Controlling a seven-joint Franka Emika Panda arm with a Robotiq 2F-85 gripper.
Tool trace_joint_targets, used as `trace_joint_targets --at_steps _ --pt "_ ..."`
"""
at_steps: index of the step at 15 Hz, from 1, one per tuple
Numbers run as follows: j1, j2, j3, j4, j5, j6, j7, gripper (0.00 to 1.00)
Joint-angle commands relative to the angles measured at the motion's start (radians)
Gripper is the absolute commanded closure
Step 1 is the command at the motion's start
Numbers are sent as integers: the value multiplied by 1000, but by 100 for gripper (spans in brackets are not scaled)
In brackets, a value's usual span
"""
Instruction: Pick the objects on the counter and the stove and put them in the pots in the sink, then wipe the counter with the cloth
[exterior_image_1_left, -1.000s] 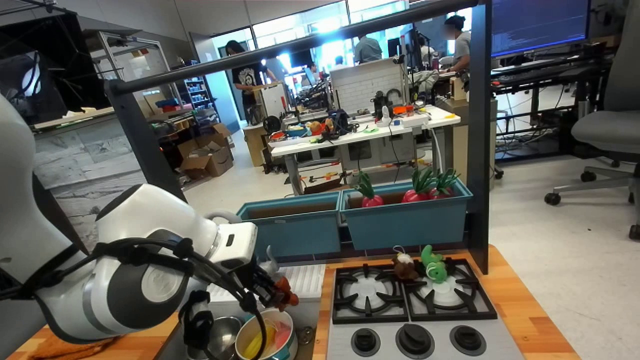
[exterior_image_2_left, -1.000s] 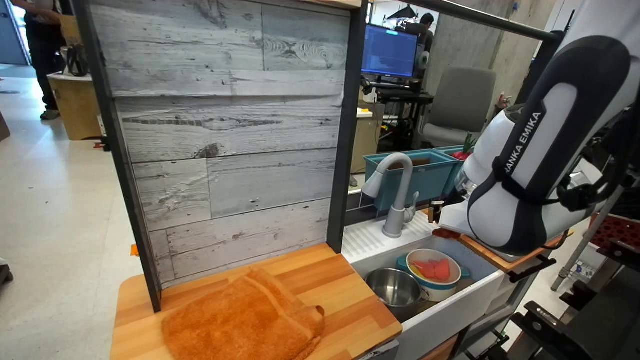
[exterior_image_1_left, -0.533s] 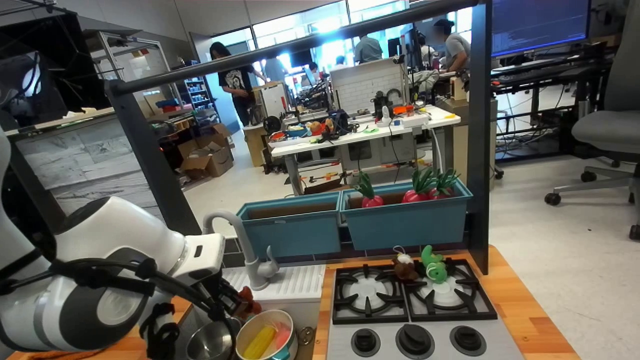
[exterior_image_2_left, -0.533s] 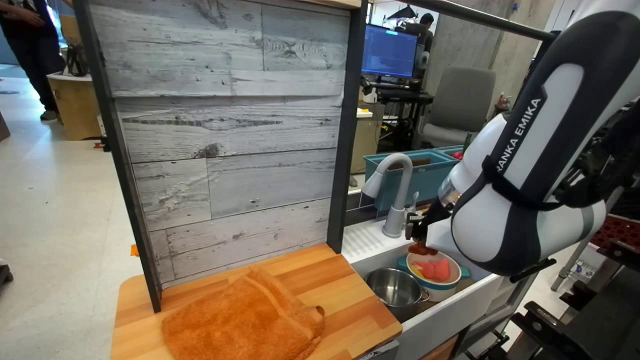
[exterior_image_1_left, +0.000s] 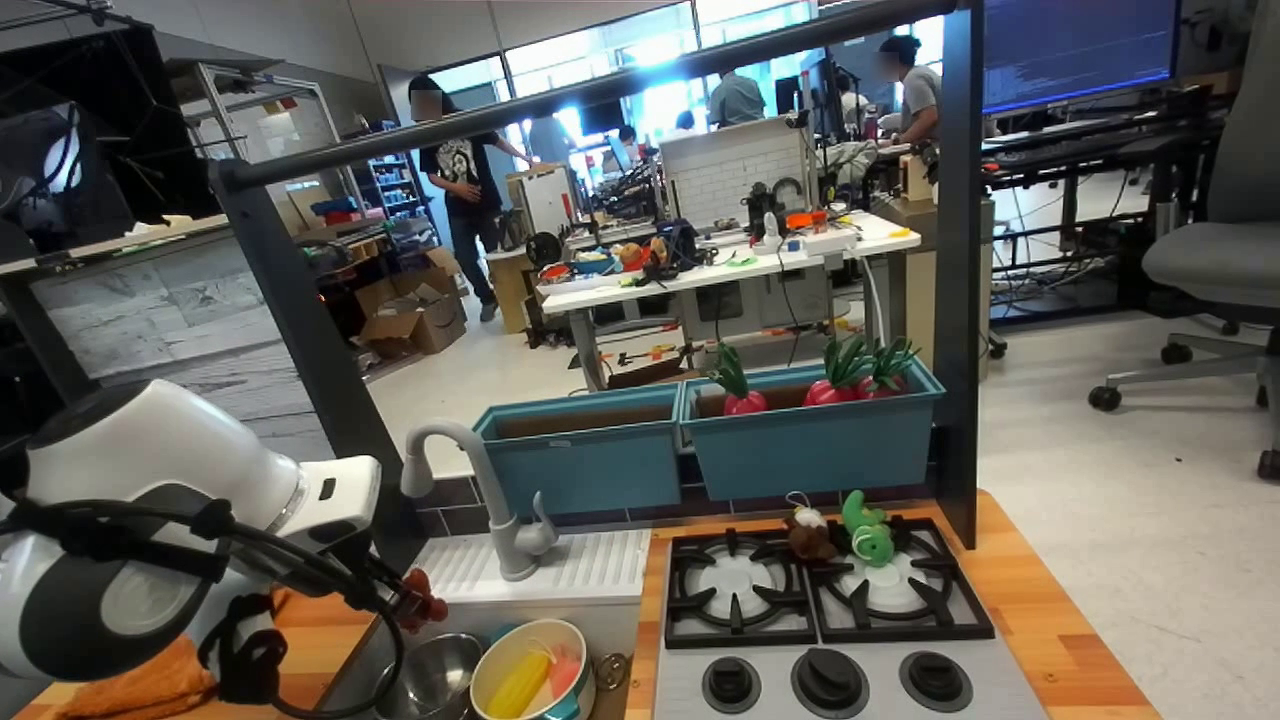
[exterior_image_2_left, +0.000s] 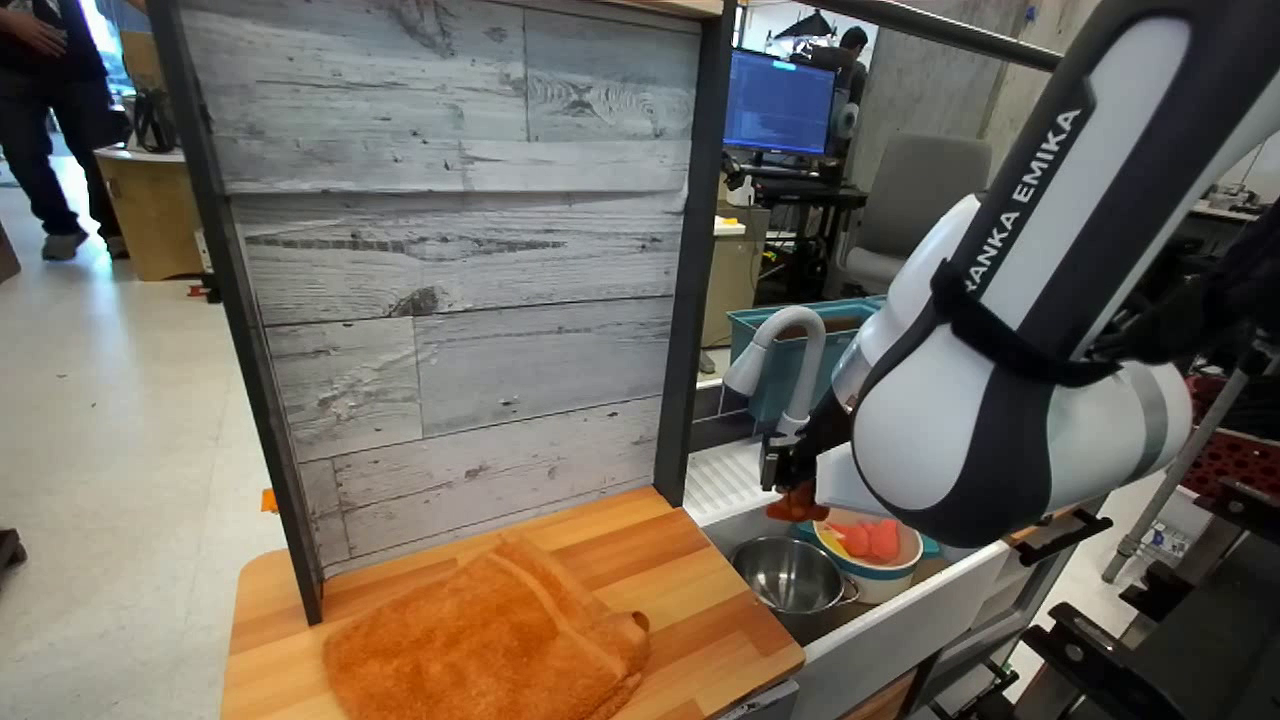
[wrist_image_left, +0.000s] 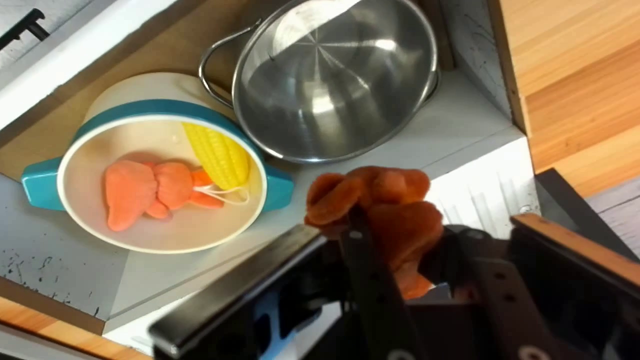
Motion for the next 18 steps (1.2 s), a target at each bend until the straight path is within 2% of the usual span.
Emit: trace_joint_targets --at_steps 1,3,5,9,11,13,15,18 --pt "106 -27 -94 15 95 -146 -40 56" --pt "173 -30 -168 22 93 -253 -15 42" --pt "210 -33 -220 27 51 -322 9 27" --pt "240 -59 -283 9 7 -355 35 0" --pt "381 -26 -456 -10 -3 -371 96 0" --pt "462 2 -597 -22 -19 -412 145 0" --pt "482 51 -707 12 -48 -491 179 0" --pt "408 127 -789 107 -108 -627 237 0"
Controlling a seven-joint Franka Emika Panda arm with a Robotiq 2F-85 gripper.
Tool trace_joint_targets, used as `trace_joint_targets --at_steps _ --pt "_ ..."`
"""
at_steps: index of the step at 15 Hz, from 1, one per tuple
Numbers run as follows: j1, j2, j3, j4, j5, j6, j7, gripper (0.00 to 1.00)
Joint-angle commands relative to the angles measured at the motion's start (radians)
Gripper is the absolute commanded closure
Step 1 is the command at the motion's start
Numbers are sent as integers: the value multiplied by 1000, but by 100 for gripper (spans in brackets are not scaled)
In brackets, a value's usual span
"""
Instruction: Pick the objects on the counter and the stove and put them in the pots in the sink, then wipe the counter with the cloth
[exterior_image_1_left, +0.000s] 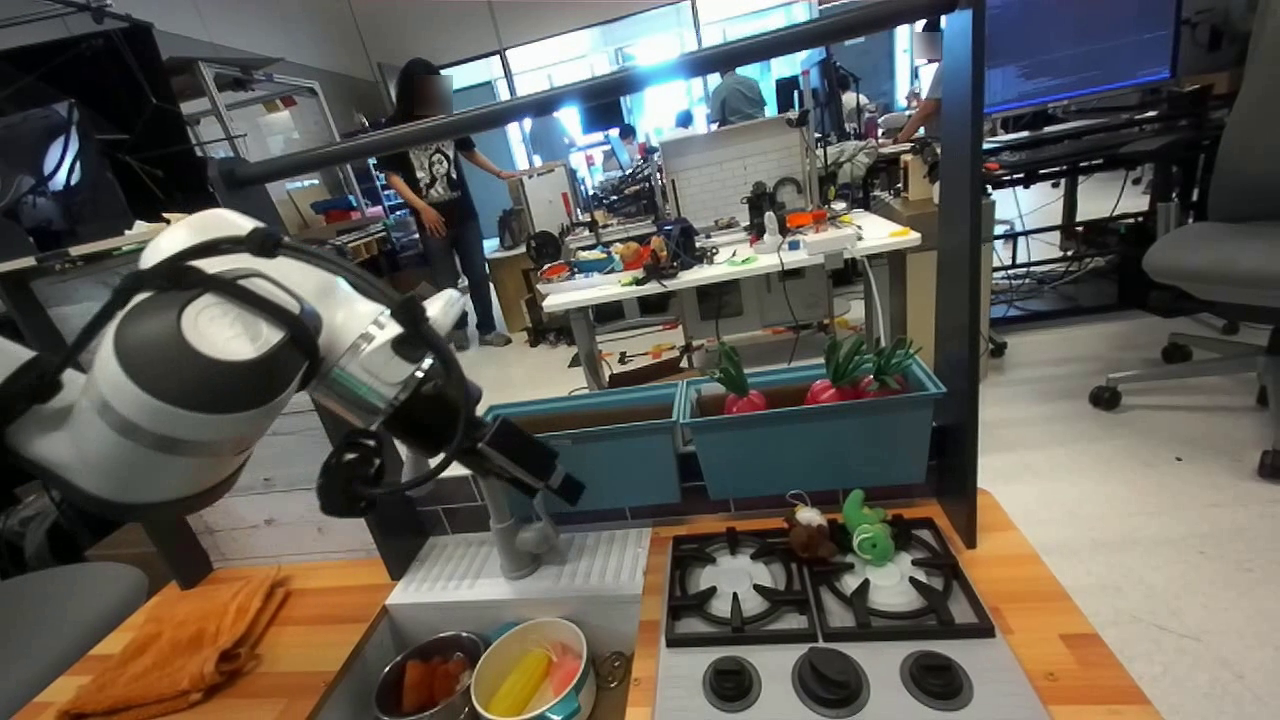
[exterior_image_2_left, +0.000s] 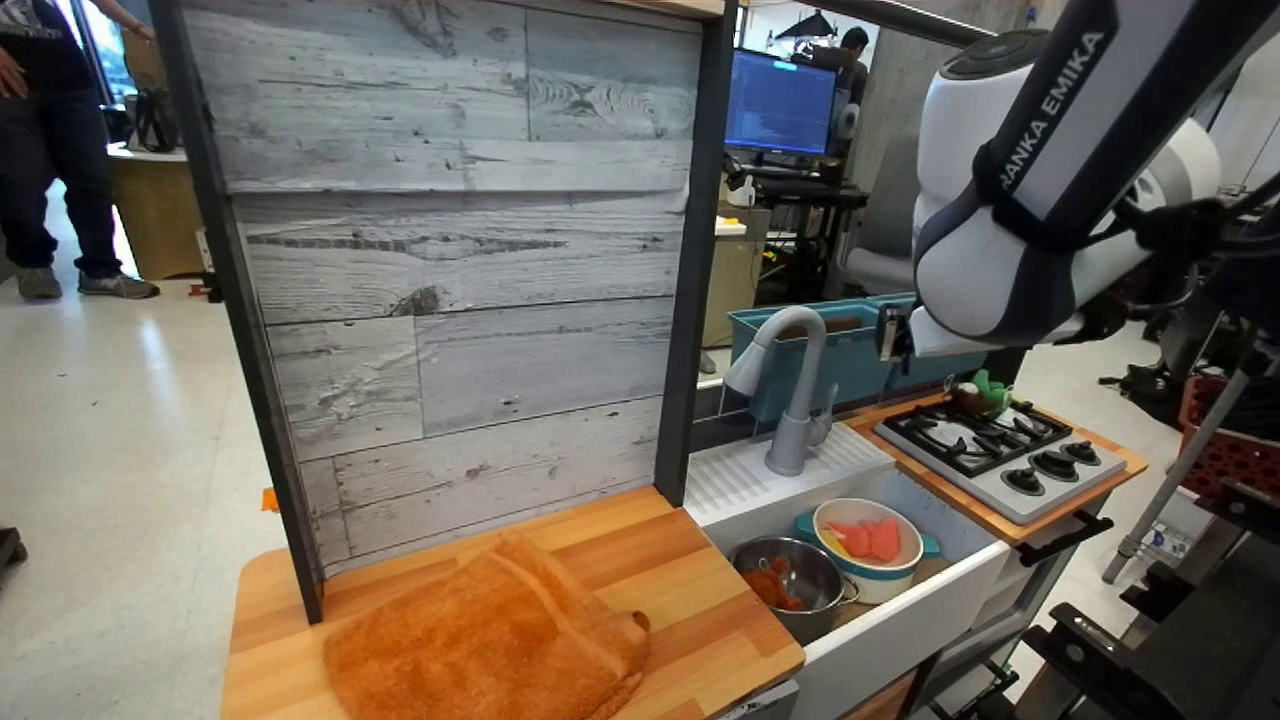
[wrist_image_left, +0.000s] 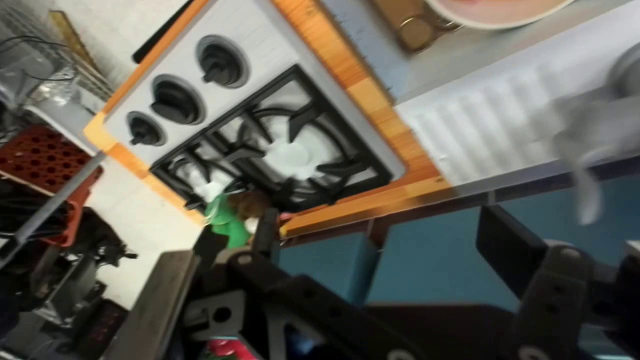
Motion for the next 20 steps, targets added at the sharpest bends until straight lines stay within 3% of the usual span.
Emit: trace_joint_targets --at_steps 1,2,3,6,10,12,15,20 --pt "-111 130 -73 153 -77 -157 91 0" --pt "-165 169 -73 212 -94 -205 122 0" --pt "-102 55 -52 87 -112 -125 96 0" --pt "-203 128 -49 182 -133 -159 120 0" --pt "-191 148 -48 199 -134 -168 138 0" --pt "-233 149 -27 239 -138 -196 153 0" --pt "-378 156 31 353 -134 -250 169 0" --pt "-659 174 176 562 -210 -334 46 0"
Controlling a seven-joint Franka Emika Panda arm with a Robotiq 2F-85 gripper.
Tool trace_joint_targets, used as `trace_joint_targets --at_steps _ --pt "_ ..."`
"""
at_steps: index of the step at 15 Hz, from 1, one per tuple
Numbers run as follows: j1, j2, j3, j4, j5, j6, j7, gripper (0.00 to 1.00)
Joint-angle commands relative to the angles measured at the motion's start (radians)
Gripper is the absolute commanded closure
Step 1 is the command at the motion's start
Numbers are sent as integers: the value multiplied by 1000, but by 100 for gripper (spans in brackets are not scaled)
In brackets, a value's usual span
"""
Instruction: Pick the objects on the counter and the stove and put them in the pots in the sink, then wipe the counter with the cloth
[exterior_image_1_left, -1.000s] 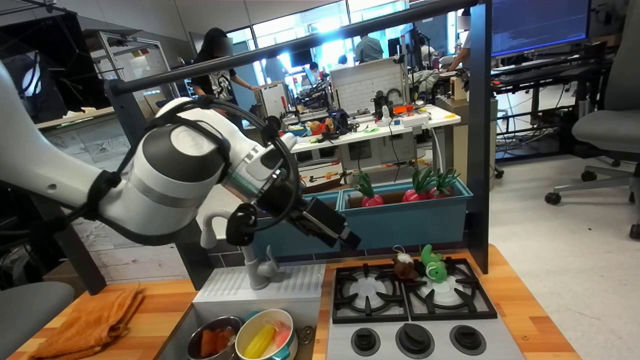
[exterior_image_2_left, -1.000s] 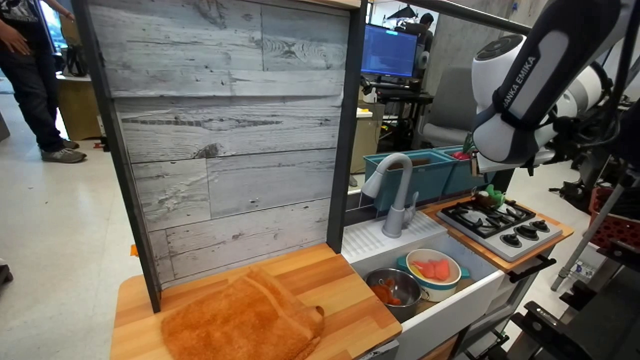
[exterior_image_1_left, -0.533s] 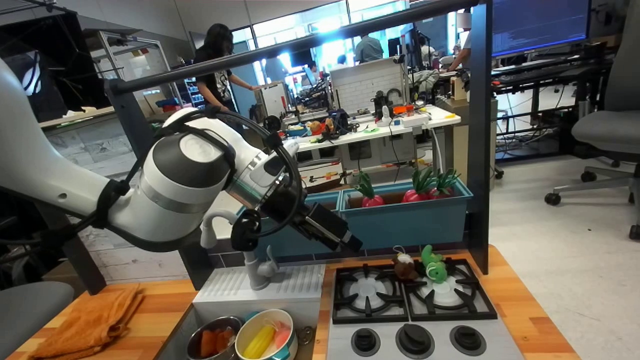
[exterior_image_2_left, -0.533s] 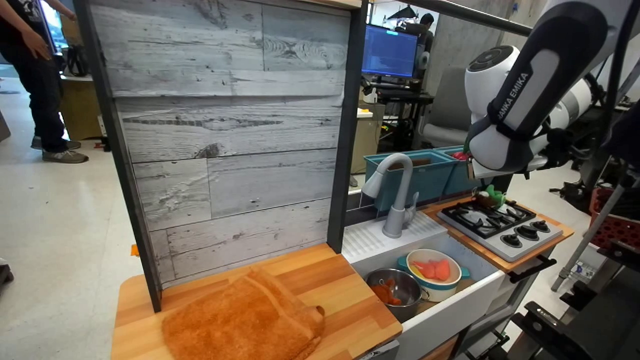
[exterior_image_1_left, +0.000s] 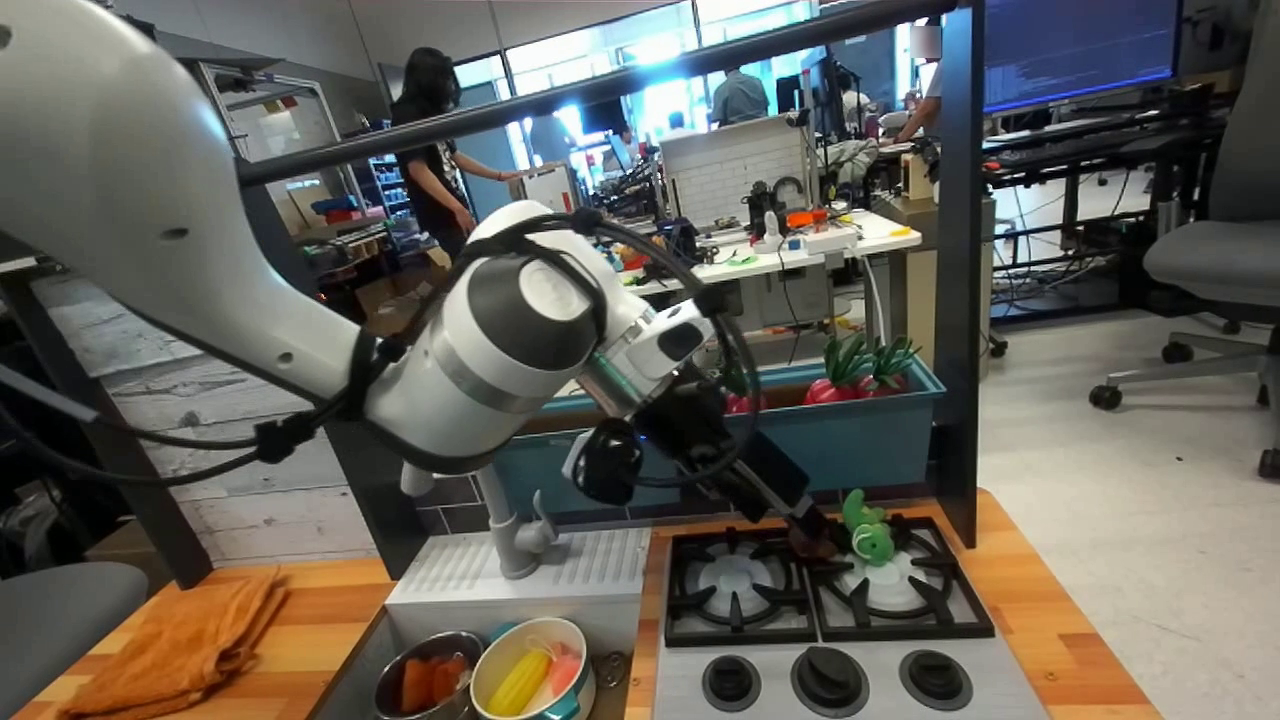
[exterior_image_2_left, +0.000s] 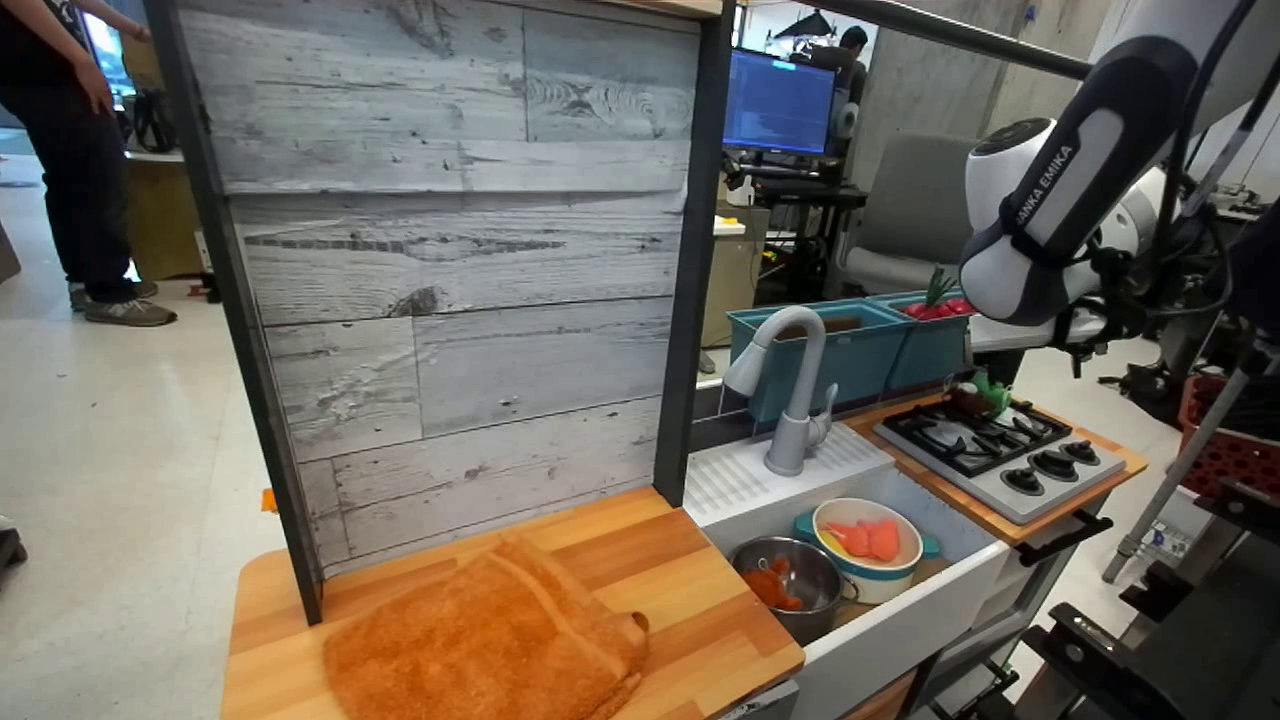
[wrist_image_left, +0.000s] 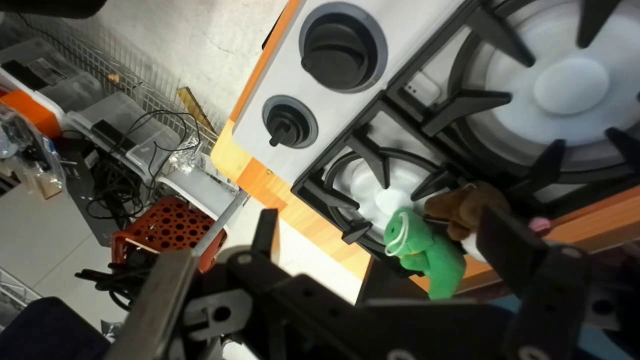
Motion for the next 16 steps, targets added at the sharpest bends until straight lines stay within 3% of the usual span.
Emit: trace_joint_targets --at_steps 1,5,11,12,13,16 --pt "-183 19 102 170 -37 -43 -28 0" --pt "-281 83 183 277 -18 61 74 0" --pt "-329 192 262 392 -14 162 154 0" --pt "-330 207 262 405 -15 169 166 25" --pt "-332 221 261 419 -16 174 174 28" --pt "-333 229 255 430 -18 178 193 48"
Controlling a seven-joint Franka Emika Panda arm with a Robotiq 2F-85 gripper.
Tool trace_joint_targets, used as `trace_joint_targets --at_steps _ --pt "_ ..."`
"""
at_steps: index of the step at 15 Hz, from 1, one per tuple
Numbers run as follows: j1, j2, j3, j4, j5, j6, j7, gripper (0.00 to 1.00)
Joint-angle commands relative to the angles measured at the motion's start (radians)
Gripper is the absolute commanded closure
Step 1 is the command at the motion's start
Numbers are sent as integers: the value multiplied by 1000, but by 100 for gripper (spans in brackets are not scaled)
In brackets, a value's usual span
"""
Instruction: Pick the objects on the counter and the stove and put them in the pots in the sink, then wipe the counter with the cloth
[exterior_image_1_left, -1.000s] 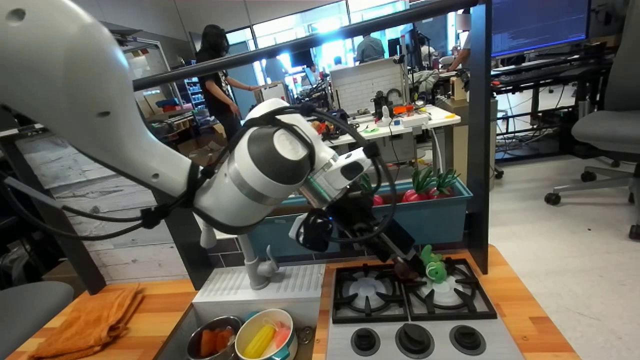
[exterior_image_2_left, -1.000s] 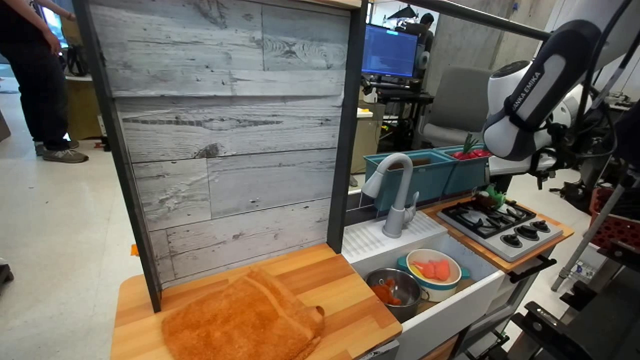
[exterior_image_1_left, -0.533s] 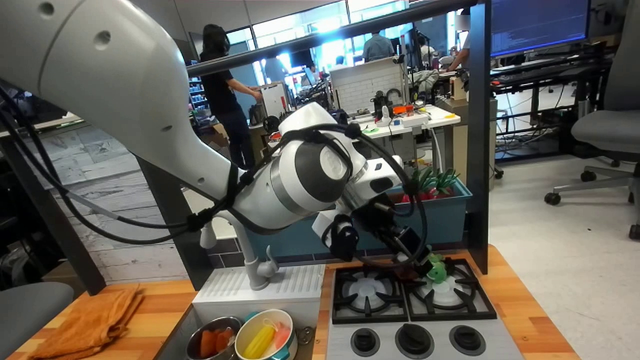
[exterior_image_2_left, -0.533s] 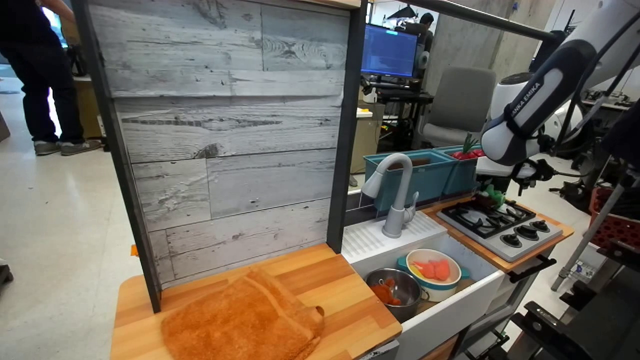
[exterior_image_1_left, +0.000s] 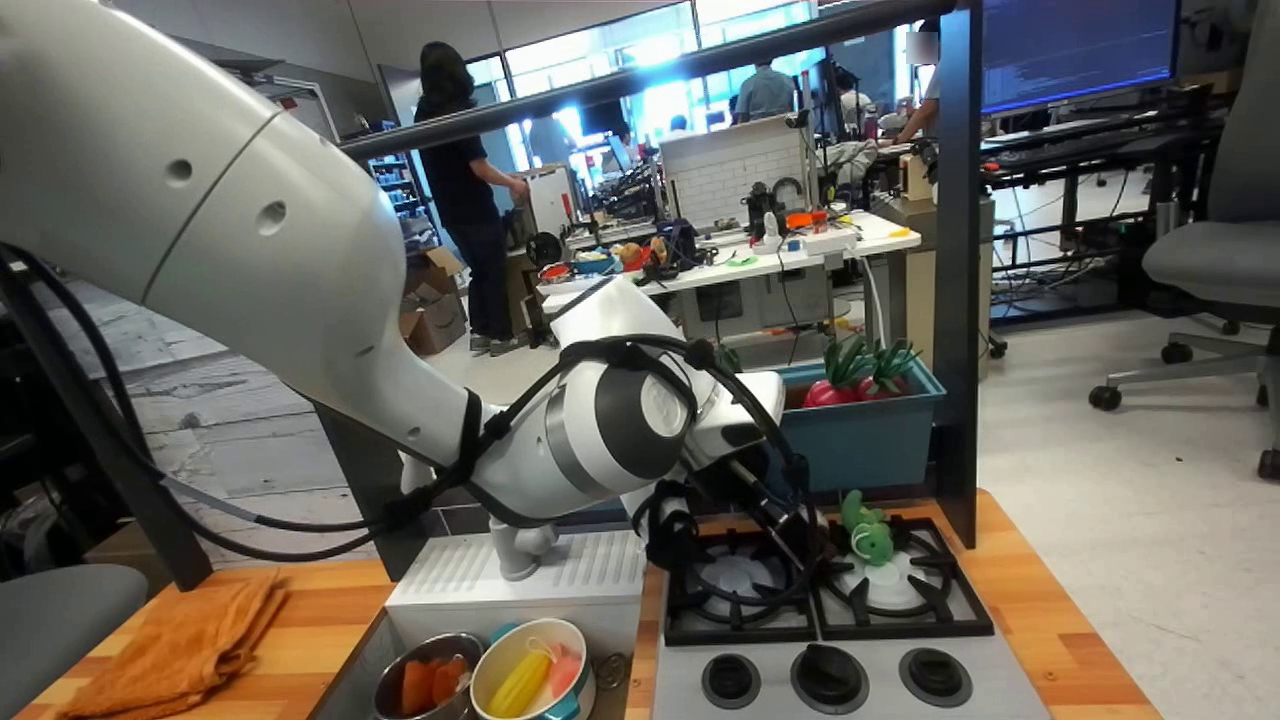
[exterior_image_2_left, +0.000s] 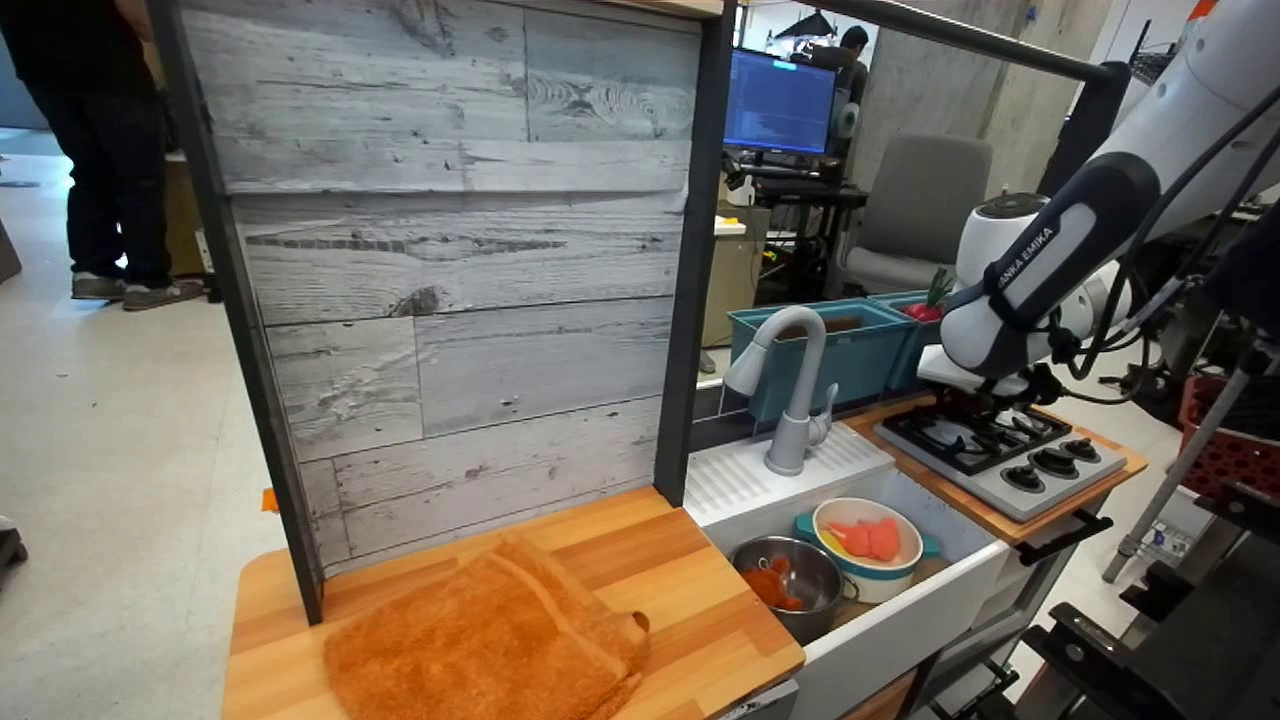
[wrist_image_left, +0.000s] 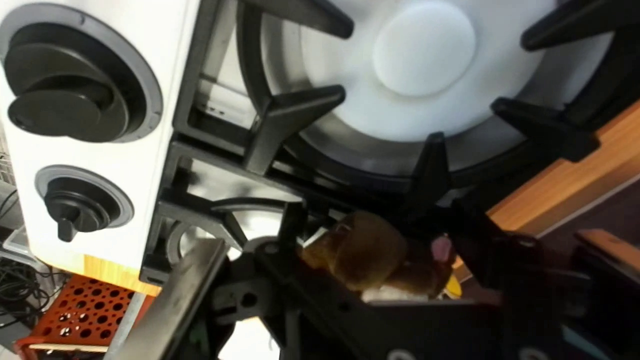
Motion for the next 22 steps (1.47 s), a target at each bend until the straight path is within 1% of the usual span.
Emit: trace_joint_targets --at_steps 1,2,3,5,6,7,8,9,10,11,12,17,19,22 --pt "-31 42 14 74 0 32 28 55" --pt "-29 36 14 66 -2 38 28 60" --pt "-27 35 13 62 -3 41 31 60" --pt "-23 26 11 48 -4 48 34 66" --pt "-21 24 10 42 -4 51 36 66" --pt "-18 23 7 39 -6 54 39 46" --pt "-16 19 6 34 -6 54 38 16" --pt "-15 16 7 28 -6 62 38 16" --pt "-15 16 8 28 -4 70 38 11" --pt "-14 18 9 27 -2 85 40 3" --pt "-11 20 6 24 -1 95 41 0" --pt "-6 25 -8 13 6 126 44 0" --pt "-5 3 -2 -15 5 133 27 0" --pt "2 -65 6 -101 -3 150 -7 0"
